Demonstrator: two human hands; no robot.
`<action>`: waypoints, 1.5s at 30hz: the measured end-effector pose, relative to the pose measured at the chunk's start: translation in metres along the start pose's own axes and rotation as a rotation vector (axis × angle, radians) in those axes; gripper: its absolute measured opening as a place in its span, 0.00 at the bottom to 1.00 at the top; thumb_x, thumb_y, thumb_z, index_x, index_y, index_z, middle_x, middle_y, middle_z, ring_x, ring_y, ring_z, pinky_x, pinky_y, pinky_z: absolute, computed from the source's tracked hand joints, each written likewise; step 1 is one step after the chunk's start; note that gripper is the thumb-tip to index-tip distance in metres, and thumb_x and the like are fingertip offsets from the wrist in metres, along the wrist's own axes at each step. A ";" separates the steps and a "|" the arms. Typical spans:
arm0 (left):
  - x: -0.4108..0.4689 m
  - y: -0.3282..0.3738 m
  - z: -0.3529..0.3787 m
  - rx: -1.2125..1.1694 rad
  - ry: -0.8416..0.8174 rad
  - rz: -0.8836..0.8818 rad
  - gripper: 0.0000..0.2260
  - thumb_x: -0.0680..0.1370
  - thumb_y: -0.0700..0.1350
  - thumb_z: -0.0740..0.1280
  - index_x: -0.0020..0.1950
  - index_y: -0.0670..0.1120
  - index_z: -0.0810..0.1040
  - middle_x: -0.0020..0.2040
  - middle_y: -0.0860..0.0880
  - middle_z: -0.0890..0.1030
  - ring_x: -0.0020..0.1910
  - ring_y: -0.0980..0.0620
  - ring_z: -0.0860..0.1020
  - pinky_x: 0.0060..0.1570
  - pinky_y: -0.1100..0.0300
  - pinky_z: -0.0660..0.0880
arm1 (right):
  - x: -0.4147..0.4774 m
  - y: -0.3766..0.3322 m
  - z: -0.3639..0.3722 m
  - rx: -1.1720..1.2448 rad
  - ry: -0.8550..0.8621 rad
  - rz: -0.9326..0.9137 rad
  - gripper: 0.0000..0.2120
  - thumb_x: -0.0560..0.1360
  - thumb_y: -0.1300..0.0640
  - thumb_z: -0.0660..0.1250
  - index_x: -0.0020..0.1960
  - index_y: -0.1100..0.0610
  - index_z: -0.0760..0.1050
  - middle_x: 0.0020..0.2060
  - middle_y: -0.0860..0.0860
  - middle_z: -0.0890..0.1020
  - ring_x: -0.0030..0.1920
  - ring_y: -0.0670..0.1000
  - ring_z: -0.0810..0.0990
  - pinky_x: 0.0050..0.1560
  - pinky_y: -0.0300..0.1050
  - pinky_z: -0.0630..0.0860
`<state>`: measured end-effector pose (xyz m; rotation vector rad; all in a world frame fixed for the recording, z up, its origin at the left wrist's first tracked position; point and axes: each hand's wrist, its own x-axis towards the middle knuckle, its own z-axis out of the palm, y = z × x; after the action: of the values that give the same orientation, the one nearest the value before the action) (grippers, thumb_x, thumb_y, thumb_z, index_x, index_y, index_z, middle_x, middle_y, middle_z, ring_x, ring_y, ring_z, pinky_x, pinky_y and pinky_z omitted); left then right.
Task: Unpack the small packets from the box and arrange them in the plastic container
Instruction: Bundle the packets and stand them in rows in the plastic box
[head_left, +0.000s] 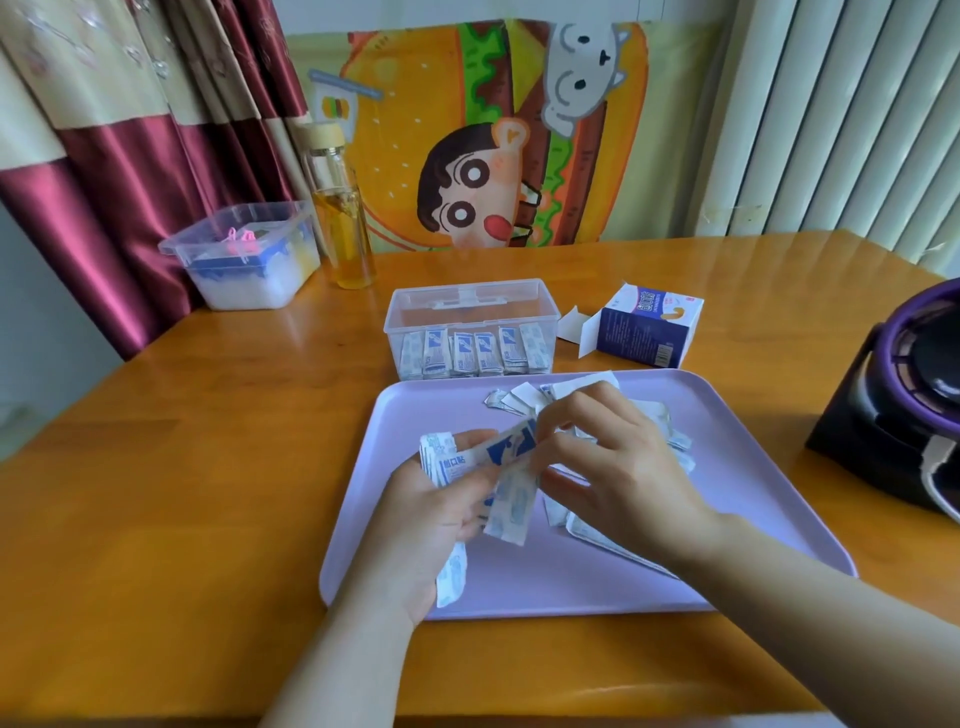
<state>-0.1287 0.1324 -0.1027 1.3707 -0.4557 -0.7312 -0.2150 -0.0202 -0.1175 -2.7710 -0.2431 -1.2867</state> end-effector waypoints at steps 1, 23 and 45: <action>0.005 -0.001 -0.006 0.034 0.039 0.009 0.09 0.77 0.34 0.64 0.55 0.43 0.78 0.23 0.55 0.76 0.20 0.61 0.72 0.20 0.72 0.65 | 0.000 0.002 0.001 0.000 -0.001 0.001 0.04 0.76 0.55 0.65 0.44 0.55 0.74 0.48 0.50 0.74 0.43 0.55 0.71 0.39 0.45 0.70; 0.014 0.012 -0.014 -0.226 0.185 -0.003 0.19 0.66 0.59 0.69 0.51 0.49 0.77 0.40 0.52 0.75 0.25 0.58 0.65 0.24 0.68 0.61 | 0.026 -0.024 -0.004 0.347 0.106 0.404 0.05 0.69 0.66 0.72 0.41 0.59 0.78 0.35 0.50 0.79 0.35 0.46 0.74 0.35 0.32 0.70; 0.010 -0.003 0.006 -0.861 0.102 -0.328 0.15 0.77 0.44 0.62 0.63 0.41 0.75 0.29 0.52 0.68 0.29 0.56 0.69 0.41 0.56 0.80 | 0.005 0.031 -0.042 0.110 -1.187 0.742 0.18 0.67 0.44 0.74 0.48 0.55 0.78 0.37 0.46 0.77 0.38 0.47 0.73 0.40 0.41 0.69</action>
<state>-0.1262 0.1212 -0.1061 0.6581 0.1786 -0.9676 -0.2381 -0.0559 -0.0867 -2.6744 0.5828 0.5381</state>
